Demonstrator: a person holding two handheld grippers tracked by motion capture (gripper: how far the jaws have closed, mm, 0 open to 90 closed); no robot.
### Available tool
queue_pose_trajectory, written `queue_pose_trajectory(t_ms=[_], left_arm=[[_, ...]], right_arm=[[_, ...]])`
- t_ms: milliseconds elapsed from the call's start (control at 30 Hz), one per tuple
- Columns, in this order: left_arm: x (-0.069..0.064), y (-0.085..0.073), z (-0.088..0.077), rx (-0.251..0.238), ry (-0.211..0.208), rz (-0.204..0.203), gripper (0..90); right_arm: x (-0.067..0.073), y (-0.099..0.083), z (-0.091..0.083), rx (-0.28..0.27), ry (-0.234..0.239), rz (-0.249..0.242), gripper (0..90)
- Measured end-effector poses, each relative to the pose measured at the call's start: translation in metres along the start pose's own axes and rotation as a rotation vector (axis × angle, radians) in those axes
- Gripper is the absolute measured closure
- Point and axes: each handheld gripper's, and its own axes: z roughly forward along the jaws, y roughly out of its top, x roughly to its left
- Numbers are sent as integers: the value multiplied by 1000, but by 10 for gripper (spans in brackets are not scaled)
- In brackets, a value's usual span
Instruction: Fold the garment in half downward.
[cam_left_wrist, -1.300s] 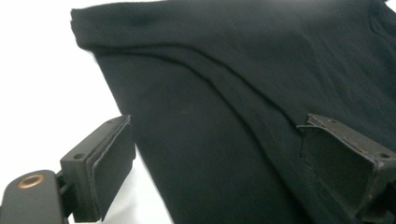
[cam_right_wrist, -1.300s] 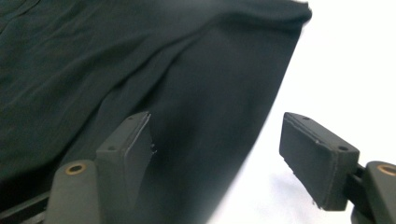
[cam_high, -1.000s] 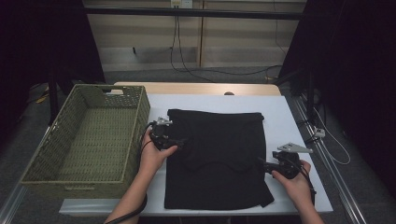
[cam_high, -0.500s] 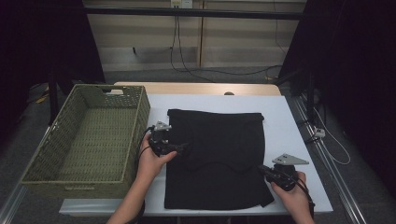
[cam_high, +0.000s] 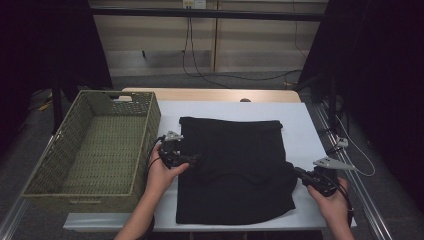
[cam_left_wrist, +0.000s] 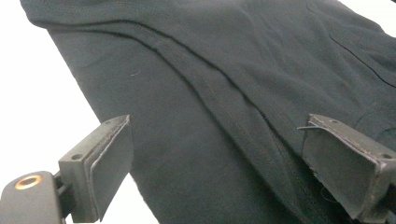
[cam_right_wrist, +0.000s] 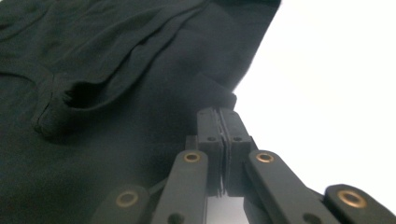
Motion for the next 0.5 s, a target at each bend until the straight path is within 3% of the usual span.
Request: queue_pose_trajectory(t_ms=[100, 133, 267, 300, 333, 500], left_arm=[[0, 0, 0, 0, 0, 0, 97], [1, -1, 0, 6, 11, 7, 97], [2, -1, 0, -4, 11, 15, 97], [1, -1, 0, -7, 10, -7, 97], [2, -1, -1, -7, 14, 13, 97], [2, 0, -1, -11, 8, 11, 96]], right_arm=[[-2, 0, 1, 7, -16, -15, 875], [1, -1, 4, 1, 7, -27, 732], [9, -1, 6, 14, 13, -31, 724], [11, -1, 3, 3, 8, -38, 724], [13, -1, 0, -3, 18, -37, 720], [14, -12, -13, -2, 3, -23, 608]])
